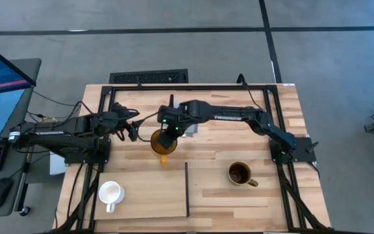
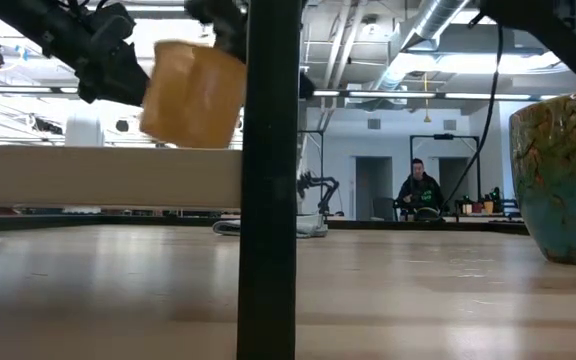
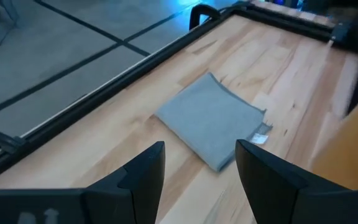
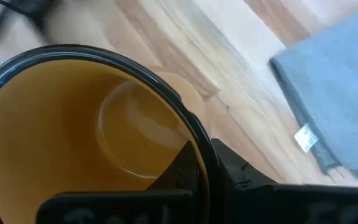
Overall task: Stack small to large cups/mugs on shelf
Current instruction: Put the yellow mug on the shelf
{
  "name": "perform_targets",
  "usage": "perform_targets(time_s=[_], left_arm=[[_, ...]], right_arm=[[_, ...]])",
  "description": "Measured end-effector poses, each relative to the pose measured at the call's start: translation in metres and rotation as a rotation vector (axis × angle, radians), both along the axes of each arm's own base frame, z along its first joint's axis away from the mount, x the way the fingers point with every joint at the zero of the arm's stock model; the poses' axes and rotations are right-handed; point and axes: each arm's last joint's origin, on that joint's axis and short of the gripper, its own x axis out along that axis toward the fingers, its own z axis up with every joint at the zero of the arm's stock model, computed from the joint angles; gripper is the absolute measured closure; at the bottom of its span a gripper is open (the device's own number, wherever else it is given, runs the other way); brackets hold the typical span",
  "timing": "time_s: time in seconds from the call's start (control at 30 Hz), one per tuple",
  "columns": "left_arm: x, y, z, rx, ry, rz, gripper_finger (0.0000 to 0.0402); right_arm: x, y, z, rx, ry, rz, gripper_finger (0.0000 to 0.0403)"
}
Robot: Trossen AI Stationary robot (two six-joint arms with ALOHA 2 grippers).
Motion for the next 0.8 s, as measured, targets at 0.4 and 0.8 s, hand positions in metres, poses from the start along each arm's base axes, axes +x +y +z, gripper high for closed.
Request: perform_targets(time_s=[0.4,0.8], left_arm=[[-0.002,0.000,0.001,0.001,-0.001,0.002,0.0214],[-0.003,0.000,0.001,0.002,-0.002,0.002,0.0215]], right_arm=[[0.023,0.003,-0.072,0.014,0.137,0.059,0.0373],[0.025,0.000,-0.079,-0.008,0.152,0.046,0.0373]])
